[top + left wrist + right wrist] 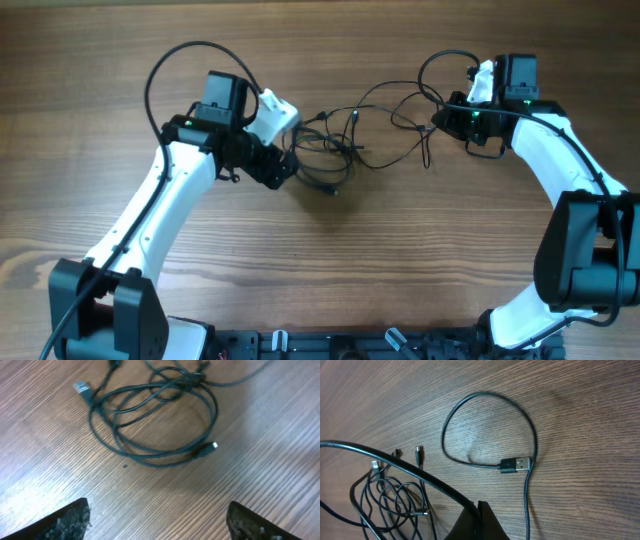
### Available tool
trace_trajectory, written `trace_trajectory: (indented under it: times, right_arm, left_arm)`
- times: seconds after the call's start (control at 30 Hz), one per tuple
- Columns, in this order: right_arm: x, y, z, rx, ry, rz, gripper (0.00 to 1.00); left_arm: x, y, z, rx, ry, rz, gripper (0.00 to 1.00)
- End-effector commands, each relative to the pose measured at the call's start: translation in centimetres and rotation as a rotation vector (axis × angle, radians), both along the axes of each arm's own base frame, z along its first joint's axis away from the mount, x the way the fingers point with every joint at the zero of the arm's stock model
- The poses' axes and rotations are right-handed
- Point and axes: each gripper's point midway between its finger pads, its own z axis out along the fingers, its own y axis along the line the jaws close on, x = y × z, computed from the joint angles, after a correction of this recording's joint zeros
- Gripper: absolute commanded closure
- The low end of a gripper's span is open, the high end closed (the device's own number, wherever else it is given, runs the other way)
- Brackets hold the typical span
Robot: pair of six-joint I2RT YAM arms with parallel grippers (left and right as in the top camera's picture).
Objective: Untangle cables
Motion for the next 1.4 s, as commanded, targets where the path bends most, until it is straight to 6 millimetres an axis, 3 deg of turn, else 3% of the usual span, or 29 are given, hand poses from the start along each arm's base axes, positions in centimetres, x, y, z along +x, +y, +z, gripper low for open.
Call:
trace_trajectory:
  times: [0.0,0.17,0.3,0.47,0.93,1.37]
  right_arm:
    - [-0.3,0.9,-0.2,0.03,0.002,0.054,0.95]
    - [-0.5,1.0,-0.3,0.027,0.002,0.07,0.95]
    - [-0.5,1.1,-0.2,0.033,0.002,0.073,0.95]
    - [-0.6,1.1,-0.2,0.037,0.006,0.074,0.95]
    - [-1.6,1.7,-0.4,0.061,0.036,0.108,0.95]
    - [-1.8,2.4,0.1,0.106,0.033,0.125,0.96]
  left_arm:
    - [-0.7,-2.0,0.0,-0.024,-0.028,-0.174,0.09]
    - [-1.0,-3.4,-0.5,-0.07,-0.024,-0.251,0.05]
    - [-0.7,-3.5,-2.7,-0.062,0.022,-0.25,0.04]
    - [-1.3,-3.8,-4.9,-0.056,0.077,-0.293,0.13]
    - [-0.7,-8.0,-4.0,-0.078,-0.091,-0.486,0.12]
    - [-1.9,-7.7,-6.4,-0.053,-0.019,-0.541,0.16]
